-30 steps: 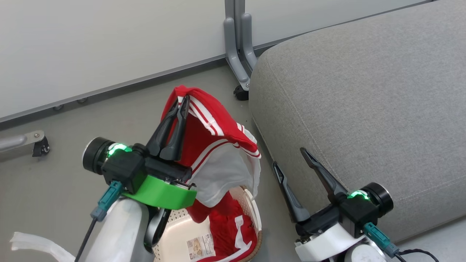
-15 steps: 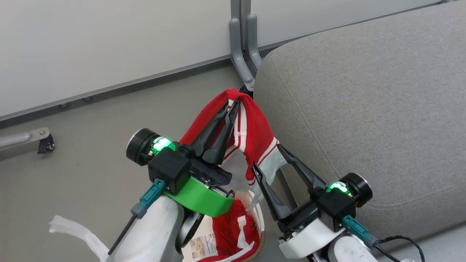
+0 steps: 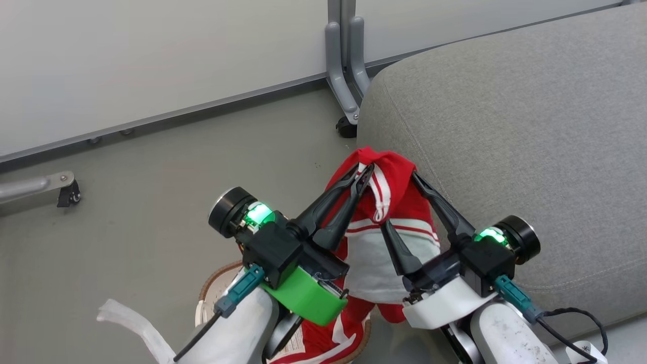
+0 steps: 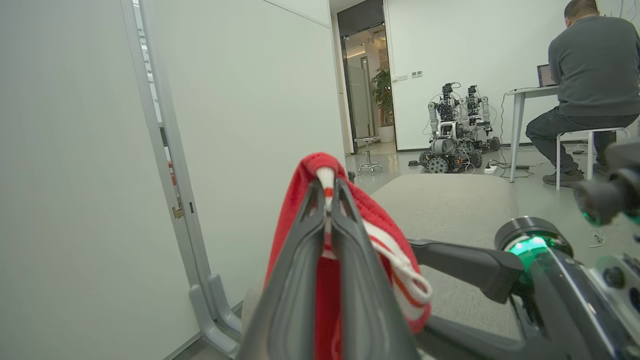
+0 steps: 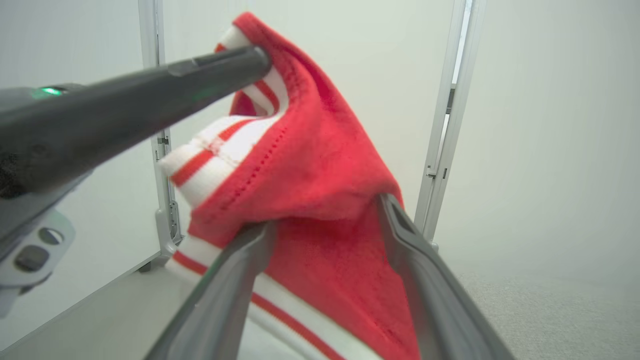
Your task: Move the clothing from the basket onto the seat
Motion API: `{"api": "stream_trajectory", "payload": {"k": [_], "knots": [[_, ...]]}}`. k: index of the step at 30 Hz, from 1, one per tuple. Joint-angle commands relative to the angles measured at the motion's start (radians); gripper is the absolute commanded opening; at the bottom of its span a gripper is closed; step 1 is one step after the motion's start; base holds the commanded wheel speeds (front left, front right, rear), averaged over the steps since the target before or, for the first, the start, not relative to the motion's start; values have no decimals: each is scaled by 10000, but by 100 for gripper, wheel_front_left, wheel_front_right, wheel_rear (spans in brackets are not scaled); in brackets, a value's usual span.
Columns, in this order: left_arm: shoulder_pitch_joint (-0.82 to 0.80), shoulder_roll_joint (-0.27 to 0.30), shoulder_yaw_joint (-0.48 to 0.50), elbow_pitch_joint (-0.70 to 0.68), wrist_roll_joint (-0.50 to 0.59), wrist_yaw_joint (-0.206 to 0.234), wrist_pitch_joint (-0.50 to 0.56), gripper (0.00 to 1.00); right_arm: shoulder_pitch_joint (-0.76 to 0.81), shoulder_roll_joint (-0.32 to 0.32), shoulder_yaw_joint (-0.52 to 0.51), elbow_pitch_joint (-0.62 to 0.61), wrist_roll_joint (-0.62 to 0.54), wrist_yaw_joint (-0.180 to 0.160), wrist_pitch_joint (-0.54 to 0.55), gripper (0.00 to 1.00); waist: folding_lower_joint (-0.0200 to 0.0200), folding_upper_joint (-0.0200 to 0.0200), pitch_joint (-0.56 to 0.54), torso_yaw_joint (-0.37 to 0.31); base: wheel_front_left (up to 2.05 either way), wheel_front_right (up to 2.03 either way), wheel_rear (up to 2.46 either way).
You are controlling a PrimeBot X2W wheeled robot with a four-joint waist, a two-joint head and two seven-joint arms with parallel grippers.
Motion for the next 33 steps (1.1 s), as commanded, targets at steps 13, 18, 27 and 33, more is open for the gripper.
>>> {"api": "stream_trajectory", "payload": {"k": [13,18,27,33], "knots": [[-482,154,-595,-29,-350,-35,-8,0,-486,-12,706,921,-53,-6,-33,0,1,0,32,161,0,0,0],[-477,312,-562,80,-403,-35,-8,0,-510,-13,723,824,-28,-6,-35,0,1,0,20,206,0,0,0],[-215,428,-369,315,-344,-35,-8,0,-175,-13,596,772,-70,-6,-35,0,1,0,-36,198,0,0,0],[-82,442,-209,487,-445,-35,-8,100,-27,-13,386,771,-157,-7,-35,0,1,0,-51,225,0,0,0]]}}
